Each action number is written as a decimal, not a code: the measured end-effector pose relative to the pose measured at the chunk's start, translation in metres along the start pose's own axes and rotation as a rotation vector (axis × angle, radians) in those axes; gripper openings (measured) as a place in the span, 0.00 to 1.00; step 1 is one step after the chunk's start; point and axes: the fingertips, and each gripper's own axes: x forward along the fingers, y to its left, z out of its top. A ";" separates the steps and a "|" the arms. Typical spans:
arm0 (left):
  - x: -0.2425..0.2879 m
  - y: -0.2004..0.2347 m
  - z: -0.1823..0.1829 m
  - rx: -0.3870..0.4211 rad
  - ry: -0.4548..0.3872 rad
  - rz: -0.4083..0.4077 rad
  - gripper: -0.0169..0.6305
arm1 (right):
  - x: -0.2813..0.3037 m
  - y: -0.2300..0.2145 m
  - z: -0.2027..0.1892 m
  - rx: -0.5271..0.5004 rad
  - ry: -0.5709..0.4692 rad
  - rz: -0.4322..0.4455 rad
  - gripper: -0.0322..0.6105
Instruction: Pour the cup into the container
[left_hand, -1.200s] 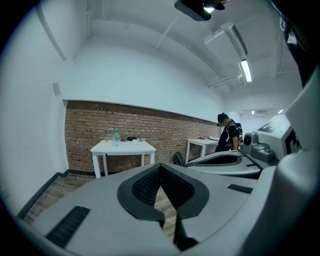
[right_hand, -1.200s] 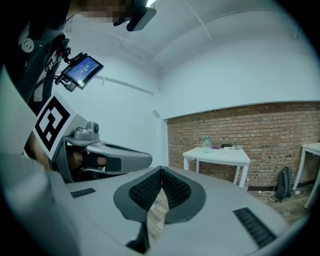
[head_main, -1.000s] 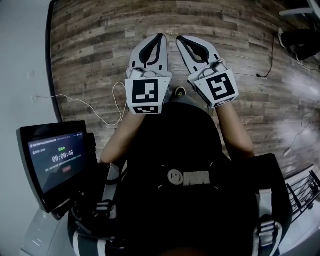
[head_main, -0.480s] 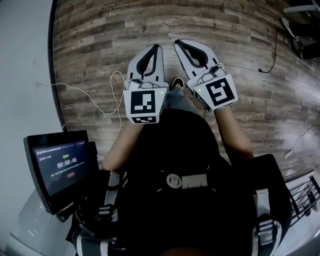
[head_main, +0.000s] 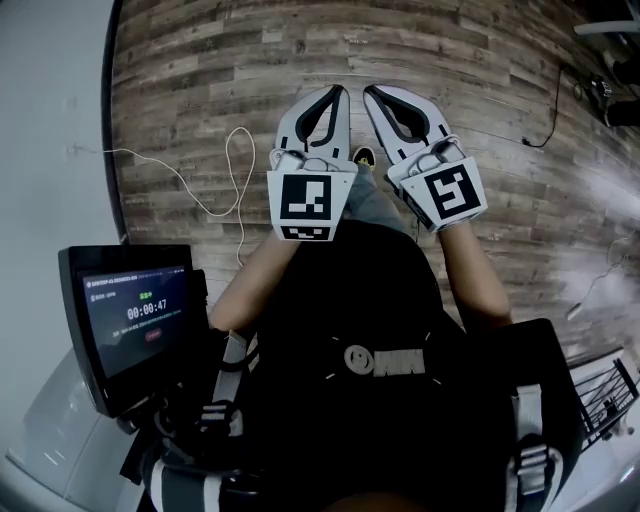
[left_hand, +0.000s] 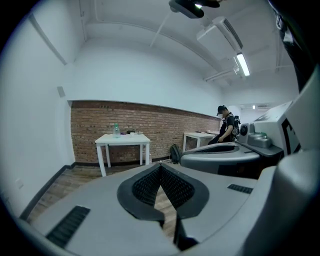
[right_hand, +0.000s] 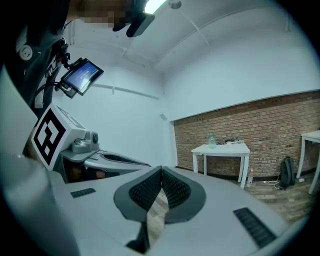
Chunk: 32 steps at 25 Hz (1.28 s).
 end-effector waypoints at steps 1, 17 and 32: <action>-0.007 0.004 -0.001 -0.003 -0.005 -0.004 0.03 | 0.001 0.008 -0.001 -0.009 0.007 -0.003 0.06; -0.142 0.047 -0.055 -0.066 -0.027 -0.033 0.03 | -0.023 0.151 -0.028 -0.024 0.113 -0.088 0.06; -0.181 -0.025 -0.074 -0.064 -0.021 -0.048 0.03 | -0.085 0.183 -0.045 -0.024 0.088 -0.055 0.06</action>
